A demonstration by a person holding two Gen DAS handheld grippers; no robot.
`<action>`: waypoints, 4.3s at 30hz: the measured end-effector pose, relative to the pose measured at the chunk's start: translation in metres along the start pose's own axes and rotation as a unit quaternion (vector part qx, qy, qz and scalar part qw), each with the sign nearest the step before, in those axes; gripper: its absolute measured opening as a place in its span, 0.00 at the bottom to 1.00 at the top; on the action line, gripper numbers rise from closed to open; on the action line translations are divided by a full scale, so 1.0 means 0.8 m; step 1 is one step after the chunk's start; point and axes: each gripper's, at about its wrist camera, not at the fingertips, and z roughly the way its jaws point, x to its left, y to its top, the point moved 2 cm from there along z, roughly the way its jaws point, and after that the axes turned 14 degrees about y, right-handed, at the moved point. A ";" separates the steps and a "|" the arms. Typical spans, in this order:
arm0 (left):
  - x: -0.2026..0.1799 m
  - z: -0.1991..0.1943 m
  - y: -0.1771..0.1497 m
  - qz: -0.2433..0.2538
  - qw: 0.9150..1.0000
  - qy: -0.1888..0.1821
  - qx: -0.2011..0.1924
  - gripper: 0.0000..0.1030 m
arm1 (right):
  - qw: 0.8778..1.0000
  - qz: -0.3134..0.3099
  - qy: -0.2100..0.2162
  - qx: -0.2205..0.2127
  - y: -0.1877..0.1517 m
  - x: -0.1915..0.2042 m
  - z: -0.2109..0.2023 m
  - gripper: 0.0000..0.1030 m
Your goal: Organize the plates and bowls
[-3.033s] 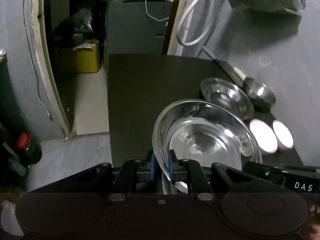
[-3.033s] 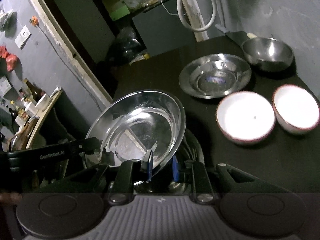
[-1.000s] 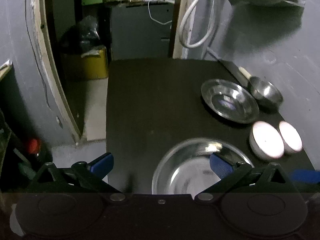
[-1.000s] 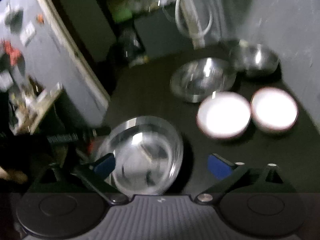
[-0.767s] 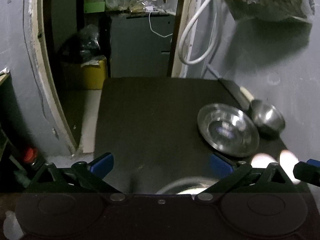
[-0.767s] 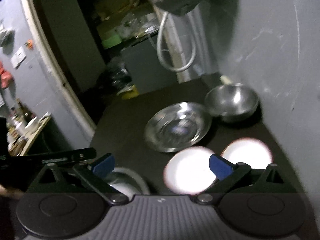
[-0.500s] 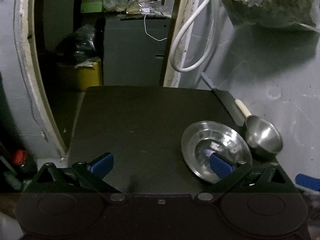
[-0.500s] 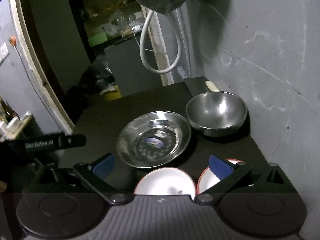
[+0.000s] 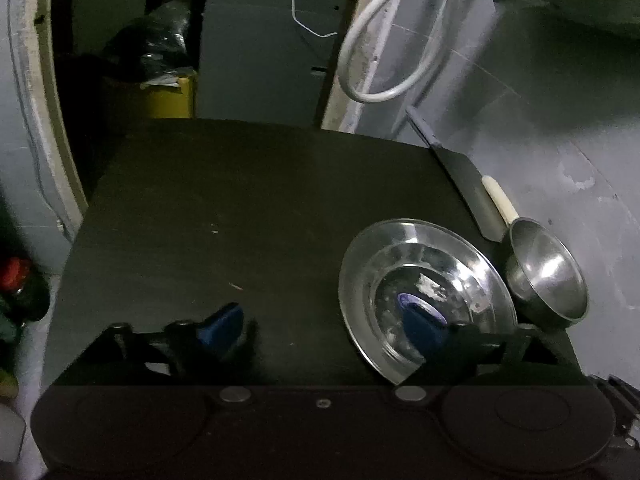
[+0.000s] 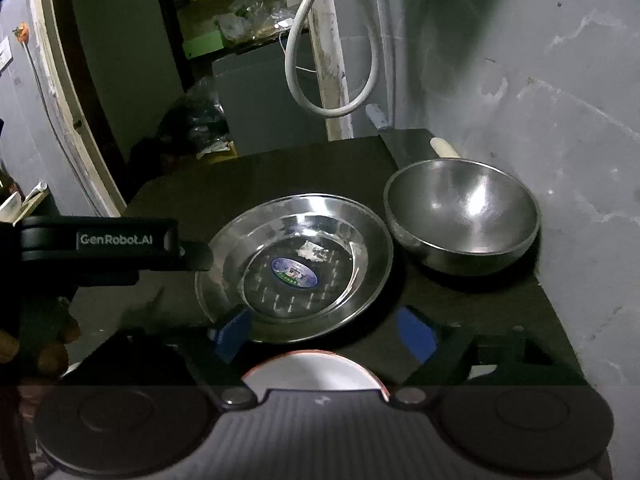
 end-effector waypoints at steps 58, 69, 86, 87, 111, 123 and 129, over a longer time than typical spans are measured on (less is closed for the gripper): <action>0.098 -0.140 -0.103 0.067 0.996 -0.046 -0.039 0.02 | 0.995 -0.038 0.096 0.005 -0.085 0.144 -0.090 0.17; 0.134 -0.146 -0.129 0.061 0.998 -0.020 -0.011 0.13 | 0.994 -0.008 0.093 0.056 -0.131 0.135 -0.107 0.17; 0.130 -0.201 -0.124 0.040 0.996 0.026 -0.074 0.83 | 0.996 -0.025 0.087 0.026 -0.123 0.125 -0.142 0.72; 0.129 -0.206 -0.124 0.037 0.996 0.031 -0.078 0.85 | 0.995 -0.026 0.089 0.022 -0.122 0.124 -0.146 0.74; 0.137 -0.359 -0.114 0.079 0.972 -0.090 -0.201 0.99 | 0.990 -0.011 -0.072 -0.120 -0.112 0.156 -0.388 1.00; 0.161 -0.405 -0.114 0.105 0.958 -0.140 -0.229 0.99 | 0.980 -0.005 -0.142 -0.140 -0.106 0.192 -0.487 1.00; 0.140 -0.419 -0.082 0.121 0.948 -0.122 -0.267 0.99 | 0.975 -0.067 -0.157 -0.141 -0.028 0.192 -0.504 1.00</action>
